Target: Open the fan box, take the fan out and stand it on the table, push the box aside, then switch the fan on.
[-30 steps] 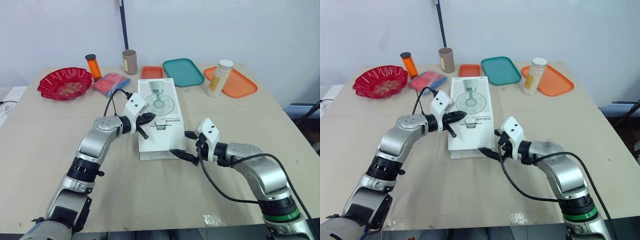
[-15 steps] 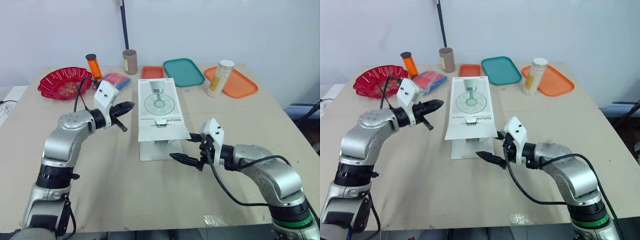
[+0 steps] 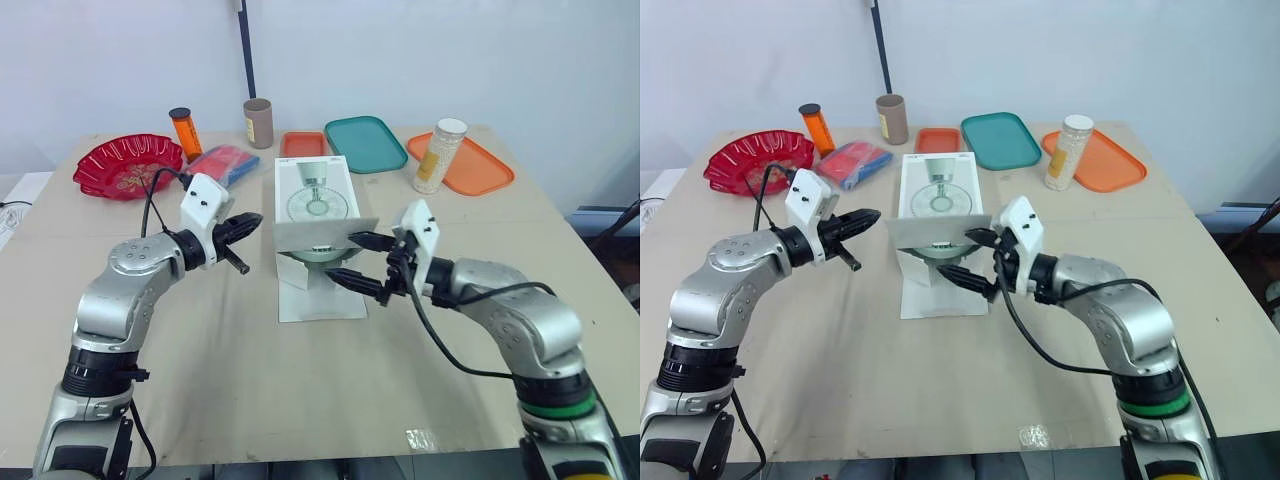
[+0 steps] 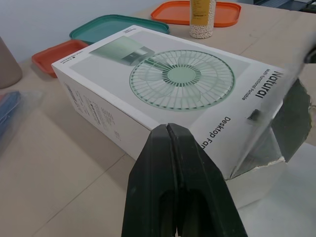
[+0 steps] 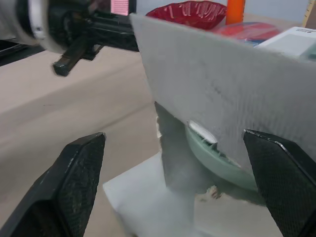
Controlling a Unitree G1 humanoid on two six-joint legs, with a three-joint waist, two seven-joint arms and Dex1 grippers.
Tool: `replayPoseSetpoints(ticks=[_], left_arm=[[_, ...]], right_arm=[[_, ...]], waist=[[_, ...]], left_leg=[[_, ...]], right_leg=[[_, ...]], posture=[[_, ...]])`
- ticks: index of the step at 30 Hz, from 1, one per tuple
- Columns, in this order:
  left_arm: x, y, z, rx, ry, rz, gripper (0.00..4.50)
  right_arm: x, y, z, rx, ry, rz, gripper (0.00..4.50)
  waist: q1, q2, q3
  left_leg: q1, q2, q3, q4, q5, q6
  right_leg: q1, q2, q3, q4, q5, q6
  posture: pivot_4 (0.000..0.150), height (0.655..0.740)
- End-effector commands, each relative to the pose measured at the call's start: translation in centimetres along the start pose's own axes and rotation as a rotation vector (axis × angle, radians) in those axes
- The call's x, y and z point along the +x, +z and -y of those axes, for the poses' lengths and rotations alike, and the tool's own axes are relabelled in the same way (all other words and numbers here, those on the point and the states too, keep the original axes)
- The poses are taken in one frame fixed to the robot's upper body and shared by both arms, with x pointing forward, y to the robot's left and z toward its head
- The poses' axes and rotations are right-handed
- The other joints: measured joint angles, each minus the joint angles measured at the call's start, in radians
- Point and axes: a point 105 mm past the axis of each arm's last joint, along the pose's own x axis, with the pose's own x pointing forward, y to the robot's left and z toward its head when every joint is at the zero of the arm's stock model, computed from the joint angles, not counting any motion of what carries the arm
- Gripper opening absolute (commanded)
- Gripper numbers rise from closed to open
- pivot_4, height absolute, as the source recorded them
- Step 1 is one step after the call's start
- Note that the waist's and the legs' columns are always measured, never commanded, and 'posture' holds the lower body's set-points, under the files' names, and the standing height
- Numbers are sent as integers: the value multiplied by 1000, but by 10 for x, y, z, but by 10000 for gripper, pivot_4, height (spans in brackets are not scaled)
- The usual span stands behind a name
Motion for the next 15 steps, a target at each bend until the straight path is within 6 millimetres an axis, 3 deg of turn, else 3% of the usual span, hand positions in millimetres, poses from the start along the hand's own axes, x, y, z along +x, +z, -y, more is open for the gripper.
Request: replayPoseSetpoints(ticks=[1, 10, 15], left_arm=[[-10, 14, -7, 50, 46, 36, 479], [-15, 18, -9, 44, 68, 58, 479], [-1, 31, 5, 25, -4, 127, 479]], right_arm=[[15, 12, 8, -51, -19, 39, 45000], [31, 5, 30, 1, -116, 1, 45000], [33, 3, 33, 32, -128, -11, 45000]], waist=[[-1, 0, 0], [-1, 0, 0], [0, 0, 0]], left_leg=[[0, 0, 0, 0, 0, 0], [0, 0, 0, 0, 0, 0], [0, 0, 0, 0, 0, 0]], right_leg=[[0, 0, 0, 0, 0, 0], [-1, 0, 0, 0, 0, -1], [-1, 0, 0, 0, 1, -1]], posture=[[1500, 7400], [1500, 7400], [1500, 7400]])
